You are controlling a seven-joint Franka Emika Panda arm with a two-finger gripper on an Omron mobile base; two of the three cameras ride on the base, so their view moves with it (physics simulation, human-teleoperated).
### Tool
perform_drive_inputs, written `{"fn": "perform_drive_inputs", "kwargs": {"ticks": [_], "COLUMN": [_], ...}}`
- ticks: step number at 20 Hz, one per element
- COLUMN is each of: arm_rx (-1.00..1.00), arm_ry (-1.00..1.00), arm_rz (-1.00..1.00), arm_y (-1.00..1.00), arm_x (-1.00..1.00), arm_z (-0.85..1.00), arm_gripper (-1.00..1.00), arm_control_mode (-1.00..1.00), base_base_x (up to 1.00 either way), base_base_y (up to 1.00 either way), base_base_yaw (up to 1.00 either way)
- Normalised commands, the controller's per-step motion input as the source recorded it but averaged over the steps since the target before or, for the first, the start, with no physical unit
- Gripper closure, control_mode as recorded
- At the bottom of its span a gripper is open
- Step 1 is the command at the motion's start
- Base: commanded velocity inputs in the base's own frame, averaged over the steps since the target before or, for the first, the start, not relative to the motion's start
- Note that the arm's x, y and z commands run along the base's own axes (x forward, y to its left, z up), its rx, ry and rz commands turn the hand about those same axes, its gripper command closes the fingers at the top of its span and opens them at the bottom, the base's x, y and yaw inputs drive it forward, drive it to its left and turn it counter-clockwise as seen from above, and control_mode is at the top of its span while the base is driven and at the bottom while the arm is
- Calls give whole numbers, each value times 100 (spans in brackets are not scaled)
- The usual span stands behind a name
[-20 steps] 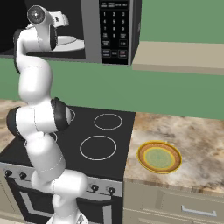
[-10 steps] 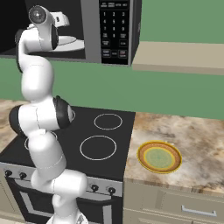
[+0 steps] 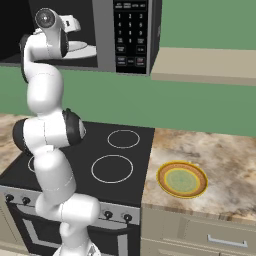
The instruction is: Pick the eggplant from the counter and place it in the microwave. Then turn on the microwave.
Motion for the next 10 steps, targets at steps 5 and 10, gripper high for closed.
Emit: {"fn": "perform_drive_inputs", "kwargs": {"ticks": [5,10], "arm_rx": [0,0], "arm_ry": [1,3], "arm_rz": [0,0], "arm_y": [2,2], "arm_x": [12,13], "arm_z": [-5,-4], "arm_gripper": [100,100], "arm_control_mode": [-100,-100], "base_base_x": [0,0], "base_base_y": [0,0], "base_base_yaw": [0,0]}}
